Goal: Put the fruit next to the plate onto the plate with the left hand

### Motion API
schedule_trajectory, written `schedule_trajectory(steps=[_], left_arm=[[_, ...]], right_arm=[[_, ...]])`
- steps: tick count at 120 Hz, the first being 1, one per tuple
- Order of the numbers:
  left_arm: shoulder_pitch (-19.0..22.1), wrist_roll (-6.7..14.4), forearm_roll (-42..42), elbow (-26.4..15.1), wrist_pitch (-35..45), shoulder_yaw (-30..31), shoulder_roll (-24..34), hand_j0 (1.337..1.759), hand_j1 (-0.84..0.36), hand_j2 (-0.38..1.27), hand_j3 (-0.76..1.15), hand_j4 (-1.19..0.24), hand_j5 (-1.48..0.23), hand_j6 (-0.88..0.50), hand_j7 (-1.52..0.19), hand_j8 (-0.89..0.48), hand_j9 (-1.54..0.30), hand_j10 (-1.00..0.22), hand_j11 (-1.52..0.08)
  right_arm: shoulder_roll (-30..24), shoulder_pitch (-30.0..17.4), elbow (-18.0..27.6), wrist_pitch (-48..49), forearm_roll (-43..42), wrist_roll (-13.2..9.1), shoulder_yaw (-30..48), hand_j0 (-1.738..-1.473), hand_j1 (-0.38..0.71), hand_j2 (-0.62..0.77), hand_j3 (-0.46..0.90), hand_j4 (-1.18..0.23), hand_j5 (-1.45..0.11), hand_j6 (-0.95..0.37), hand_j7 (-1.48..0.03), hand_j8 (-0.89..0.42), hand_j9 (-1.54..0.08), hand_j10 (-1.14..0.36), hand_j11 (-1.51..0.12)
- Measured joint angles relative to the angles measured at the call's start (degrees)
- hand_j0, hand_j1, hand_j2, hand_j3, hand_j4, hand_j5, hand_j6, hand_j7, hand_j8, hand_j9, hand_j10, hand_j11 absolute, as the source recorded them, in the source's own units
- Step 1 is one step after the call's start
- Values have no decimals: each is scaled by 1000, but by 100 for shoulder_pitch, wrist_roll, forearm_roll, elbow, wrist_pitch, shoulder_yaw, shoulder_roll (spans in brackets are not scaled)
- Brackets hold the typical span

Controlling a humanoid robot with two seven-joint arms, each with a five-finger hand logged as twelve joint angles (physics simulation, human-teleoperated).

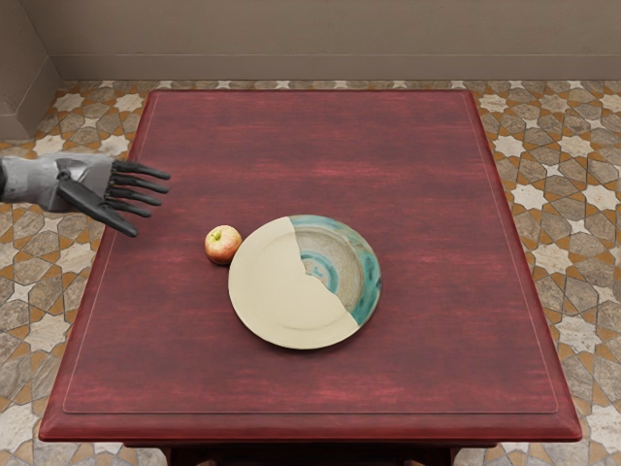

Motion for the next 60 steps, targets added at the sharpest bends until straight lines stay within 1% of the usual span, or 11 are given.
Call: schedule_trajectory(steps=[12,22,29,41,48,60], left_arm=[[19,27,-36,76,0,-6,-1,1658,59,50,0,-243,-316,-243,-316,-243,-316,-243,-316],[-57,17,-170,136,0,-47,20,1658,59,49,0,-243,-316,-243,-316,-243,-316,-243,-316],[-140,21,-98,153,0,-67,55,1658,58,49,0,-243,-316,-243,-316,-243,-316,-243,-316],[-452,28,341,141,0,-111,58,1658,59,50,0,-243,-316,-243,-316,-243,-316,-243,-316],[-516,34,747,109,0,-181,-5,1658,59,49,0,-243,-316,-243,-316,-243,-316,-243,-316],[-512,41,1725,-253,0,-451,-11,1658,59,50,0,-244,-316,-244,-316,-244,-316,-243,-316]], right_arm=[[0,4,3,0,0,22,0,-1658,-323,-4,0,-22,-29,-22,-29,-22,-29,-22,-29],[0,7,6,0,2,30,0,-1658,-323,-4,0,-22,-29,-22,-29,-22,-29,-22,-29],[0,12,7,0,5,33,0,-1658,-323,-4,0,-22,-29,-22,-29,-22,-29,-22,-29],[0,16,8,0,7,35,3,-1658,-322,-4,0,-22,-29,-22,-29,-22,-29,-22,-29],[0,17,4,0,4,36,2,-1658,-323,-4,0,-22,-29,-22,-29,-22,-29,-22,-29],[0,18,-8,0,1,36,1,-1658,-323,-4,0,-22,-29,-22,-29,-22,-29,-22,-29]])
